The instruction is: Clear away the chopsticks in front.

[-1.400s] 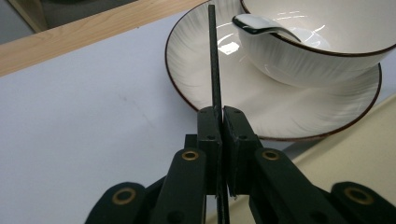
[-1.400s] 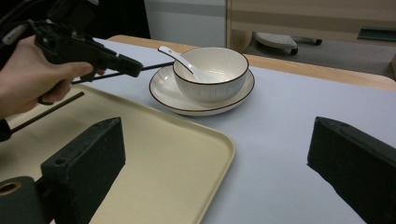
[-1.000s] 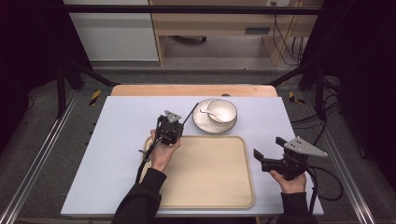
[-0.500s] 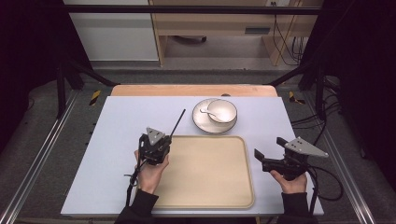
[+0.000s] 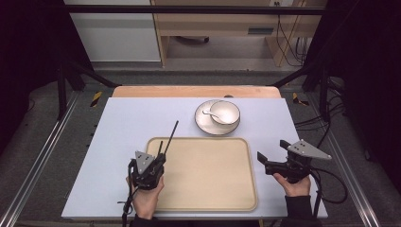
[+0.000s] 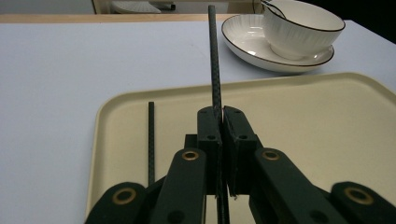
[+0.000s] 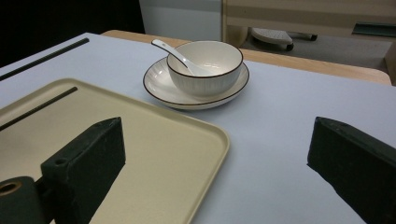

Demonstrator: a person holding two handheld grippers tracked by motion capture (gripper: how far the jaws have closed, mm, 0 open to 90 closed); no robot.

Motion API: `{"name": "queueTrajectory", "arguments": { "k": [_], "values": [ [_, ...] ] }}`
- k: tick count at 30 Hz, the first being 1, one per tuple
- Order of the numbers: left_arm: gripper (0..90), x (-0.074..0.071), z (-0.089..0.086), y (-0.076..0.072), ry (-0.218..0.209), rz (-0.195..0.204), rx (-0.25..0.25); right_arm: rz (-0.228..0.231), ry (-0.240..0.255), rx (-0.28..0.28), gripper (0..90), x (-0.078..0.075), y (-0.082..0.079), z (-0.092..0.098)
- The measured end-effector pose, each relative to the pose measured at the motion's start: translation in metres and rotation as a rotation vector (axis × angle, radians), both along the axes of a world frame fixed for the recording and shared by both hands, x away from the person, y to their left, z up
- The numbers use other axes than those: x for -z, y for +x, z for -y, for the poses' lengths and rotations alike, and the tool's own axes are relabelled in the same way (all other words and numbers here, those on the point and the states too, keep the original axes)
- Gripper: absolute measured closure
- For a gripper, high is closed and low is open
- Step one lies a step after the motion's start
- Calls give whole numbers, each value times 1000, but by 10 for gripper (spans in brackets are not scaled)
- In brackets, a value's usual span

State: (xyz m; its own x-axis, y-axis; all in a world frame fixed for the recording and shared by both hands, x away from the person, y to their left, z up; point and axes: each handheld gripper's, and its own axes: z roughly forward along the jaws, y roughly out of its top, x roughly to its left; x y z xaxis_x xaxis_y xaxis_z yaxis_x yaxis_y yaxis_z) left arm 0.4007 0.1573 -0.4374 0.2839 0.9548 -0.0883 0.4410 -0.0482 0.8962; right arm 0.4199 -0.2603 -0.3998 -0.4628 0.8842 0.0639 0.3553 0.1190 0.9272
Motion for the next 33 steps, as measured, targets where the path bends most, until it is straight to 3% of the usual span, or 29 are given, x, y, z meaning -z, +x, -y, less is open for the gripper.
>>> {"name": "queueTrajectory", "arguments": {
  "k": [5, 14, 21, 33],
  "values": [
    [852, 7, 3, -14, 24, 3, -23, 1, -2, -1, 43, 0, 0, 0],
    [853, 17, 0, -30, 3, -5, -55, -3, 1, -3, 43, 0, 0, -1],
    [852, 32, -3, -31, -3, -47, -70, -3, -9, -8, 43, 1, 0, -3],
    [852, 46, -1, -29, 39, -91, -92, -5, -11, -9, 43, 2, 1, -4]
  ]
}}
